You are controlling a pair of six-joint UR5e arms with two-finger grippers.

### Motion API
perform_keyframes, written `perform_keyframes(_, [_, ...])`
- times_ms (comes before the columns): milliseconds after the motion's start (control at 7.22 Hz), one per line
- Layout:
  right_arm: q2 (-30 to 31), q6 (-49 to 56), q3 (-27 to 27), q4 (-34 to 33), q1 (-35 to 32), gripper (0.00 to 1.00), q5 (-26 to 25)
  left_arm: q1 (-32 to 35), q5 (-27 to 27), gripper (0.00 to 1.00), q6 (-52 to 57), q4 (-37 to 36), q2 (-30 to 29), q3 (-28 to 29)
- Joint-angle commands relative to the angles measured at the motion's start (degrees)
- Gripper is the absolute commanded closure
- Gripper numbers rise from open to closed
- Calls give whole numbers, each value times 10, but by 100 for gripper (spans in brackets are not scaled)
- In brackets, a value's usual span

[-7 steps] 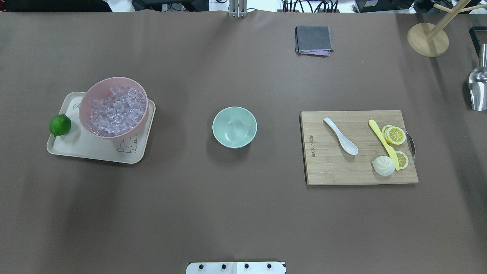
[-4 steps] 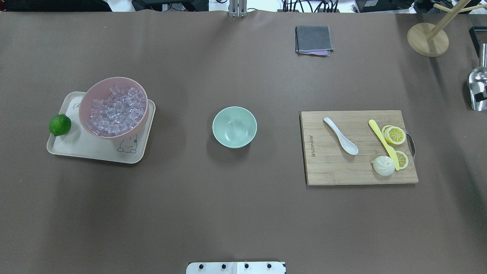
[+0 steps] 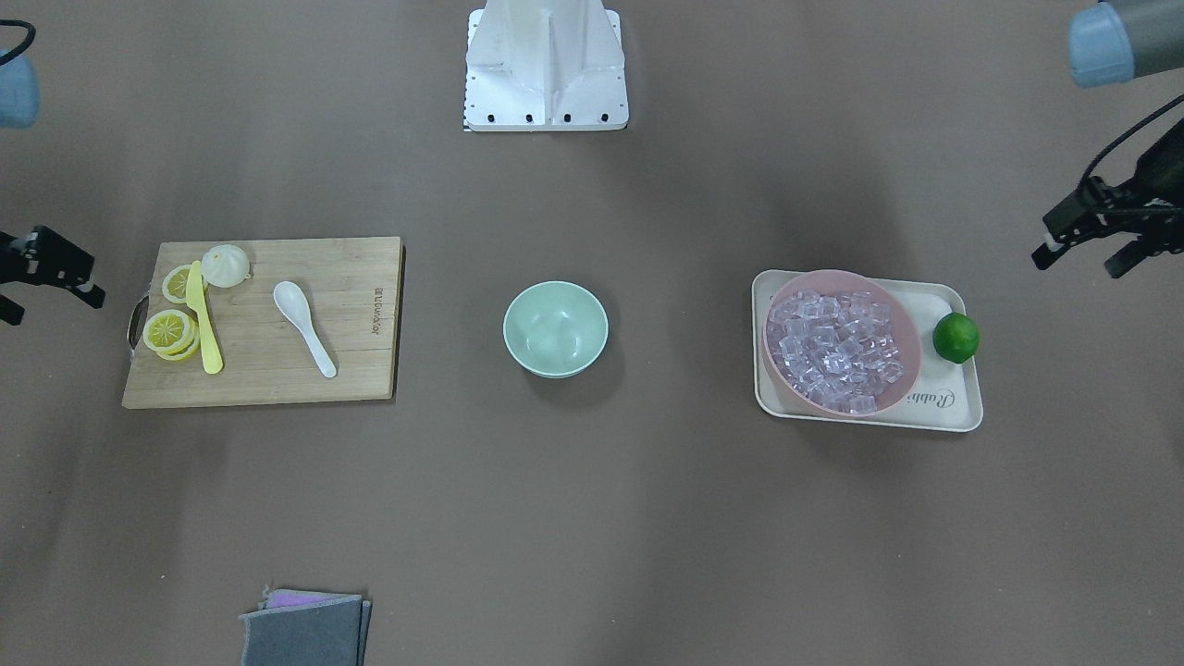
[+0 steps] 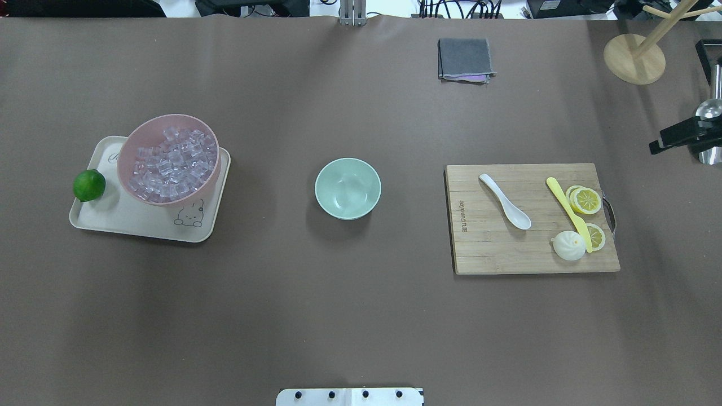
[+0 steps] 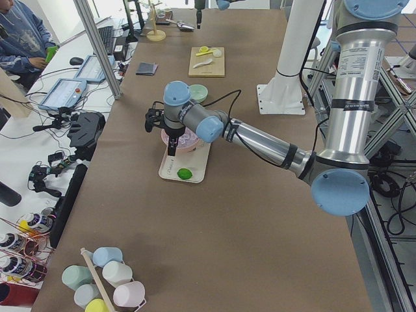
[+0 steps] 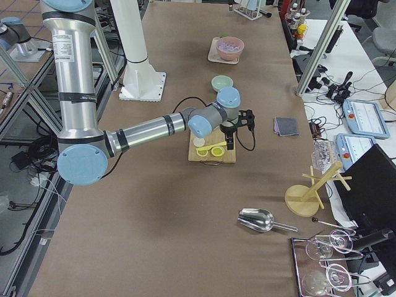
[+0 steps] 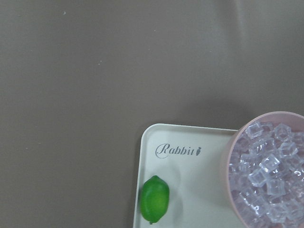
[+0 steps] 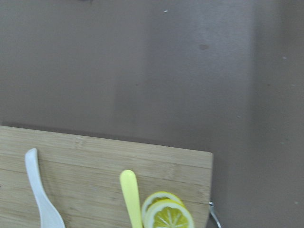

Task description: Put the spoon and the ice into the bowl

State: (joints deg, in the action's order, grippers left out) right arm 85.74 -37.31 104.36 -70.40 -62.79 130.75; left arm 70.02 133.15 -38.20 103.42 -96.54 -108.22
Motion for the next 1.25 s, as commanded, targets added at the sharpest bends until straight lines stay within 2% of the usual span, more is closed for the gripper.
perform_keyframes(0, [-50, -59, 0, 0, 102, 11, -71, -64, -43, 3, -56, -1, -33, 1])
perform_keyframes(277, [-100, -90, -13, -1, 192, 21, -143, -77, -44, 3, -57, -2, -49, 6])
perform_keyframes(554, [-115, -78, -44, 0, 216, 36, -166, -84, -45, 3, -57, -2, -50, 9])
perform_keyframes(692, [-115, -48, -52, 0, 222, 39, -191, -85, -45, 3, -57, -2, -50, 9])
perform_keyframes(1108, [-136, -36, -78, 0, 223, 39, -197, -85, -45, 3, -63, -2, -49, 5])
